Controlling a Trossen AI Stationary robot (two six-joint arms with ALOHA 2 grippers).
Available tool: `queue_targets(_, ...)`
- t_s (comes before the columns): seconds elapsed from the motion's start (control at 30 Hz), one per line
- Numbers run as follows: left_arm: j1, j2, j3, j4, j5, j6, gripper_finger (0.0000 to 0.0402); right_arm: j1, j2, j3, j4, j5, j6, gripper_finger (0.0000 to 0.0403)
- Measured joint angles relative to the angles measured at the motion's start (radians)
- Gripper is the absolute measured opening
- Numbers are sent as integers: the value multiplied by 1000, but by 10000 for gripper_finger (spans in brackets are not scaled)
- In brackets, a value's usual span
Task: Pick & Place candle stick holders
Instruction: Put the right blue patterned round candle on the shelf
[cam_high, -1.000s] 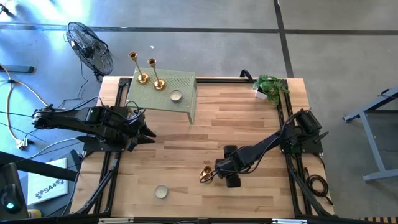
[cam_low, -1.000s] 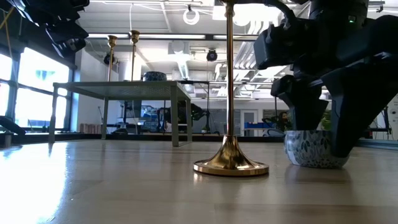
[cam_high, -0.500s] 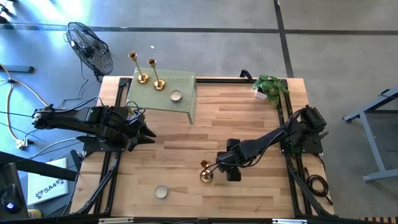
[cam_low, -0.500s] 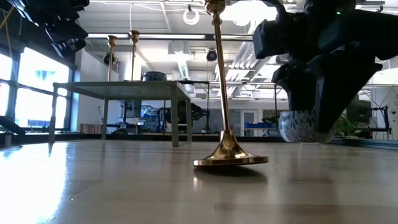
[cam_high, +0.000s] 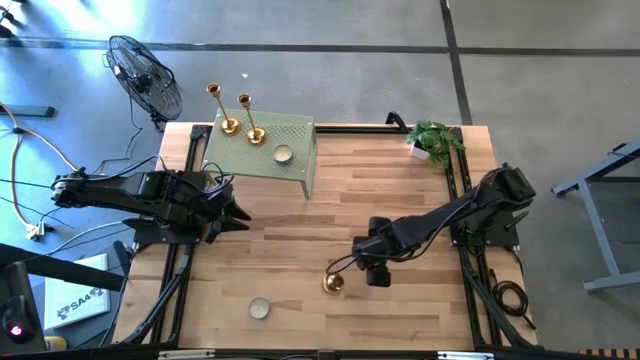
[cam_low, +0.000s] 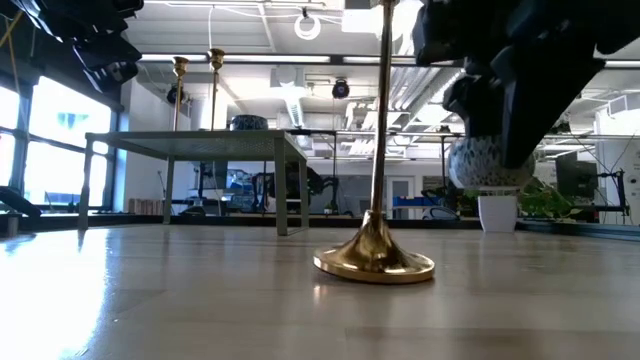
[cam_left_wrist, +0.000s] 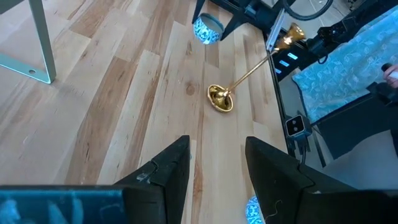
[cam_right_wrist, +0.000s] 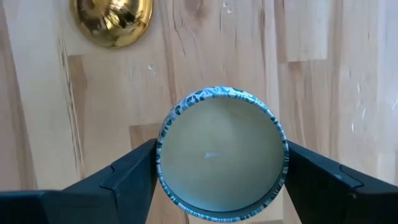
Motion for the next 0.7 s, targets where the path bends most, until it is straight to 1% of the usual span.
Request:
queue_targets(0.2,0,0,0,0,1,0,154,0,-29,0,-26,4,12,291)
queue_targets(0.5,0,0,0,0,3,0,154,0,-32,0,-41,7,15,291)
queue_targets(0.7,0,0,0,0,3,0,154,-12,-32,69,-129,48,-3,291)
